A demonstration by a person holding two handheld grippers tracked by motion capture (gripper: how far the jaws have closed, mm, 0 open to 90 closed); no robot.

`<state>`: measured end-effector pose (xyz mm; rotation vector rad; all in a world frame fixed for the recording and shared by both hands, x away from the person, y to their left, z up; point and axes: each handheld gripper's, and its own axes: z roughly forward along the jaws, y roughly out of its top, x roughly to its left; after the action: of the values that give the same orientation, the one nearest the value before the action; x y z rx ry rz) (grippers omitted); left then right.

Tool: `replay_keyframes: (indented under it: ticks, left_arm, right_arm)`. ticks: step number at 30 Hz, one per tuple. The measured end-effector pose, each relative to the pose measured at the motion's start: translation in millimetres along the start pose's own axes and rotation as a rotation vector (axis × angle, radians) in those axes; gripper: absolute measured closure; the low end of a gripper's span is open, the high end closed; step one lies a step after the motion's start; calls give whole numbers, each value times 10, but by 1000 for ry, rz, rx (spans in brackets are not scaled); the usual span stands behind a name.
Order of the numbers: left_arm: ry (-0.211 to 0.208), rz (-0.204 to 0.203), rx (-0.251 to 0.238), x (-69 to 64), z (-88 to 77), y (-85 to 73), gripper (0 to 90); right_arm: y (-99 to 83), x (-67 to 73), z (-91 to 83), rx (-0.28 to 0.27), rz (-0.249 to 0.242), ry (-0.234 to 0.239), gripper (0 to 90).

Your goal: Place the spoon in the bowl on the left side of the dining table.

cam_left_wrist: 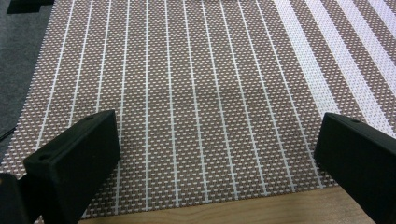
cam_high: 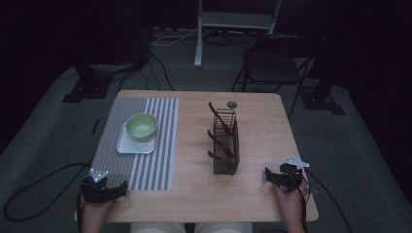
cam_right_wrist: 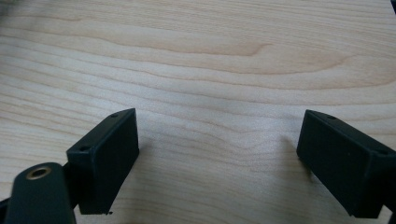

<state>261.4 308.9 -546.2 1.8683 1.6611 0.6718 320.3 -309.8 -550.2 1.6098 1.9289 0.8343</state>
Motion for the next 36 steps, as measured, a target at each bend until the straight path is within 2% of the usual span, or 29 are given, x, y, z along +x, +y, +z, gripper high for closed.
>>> replay_keyframes:
  ticks: [17,21,24,26,29,32,36]
  left_arm:
    - [-12,15,21,15,-3,19,1]
    - [-29,34,37,32,-10,34,2]
    - [-33,29,35,41,-15,34,10]
    - [-61,17,20,57,-31,35,21]
    - [-55,13,19,59,-38,37,36]
    - [-74,23,27,45,-50,45,35]
    - [-74,31,40,24,-46,43,35]
  right_arm:
    - [-1,0,0,0,0,0,121]
    - [-1,0,0,0,0,0,121]
    - [0,0,0,0,0,0,121]
    - [0,0,0,0,0,0,121]
    - [-1,0,0,0,0,0,121]
    - [0,0,0,0,0,0,121]
    - [-1,0,0,0,0,0,121]
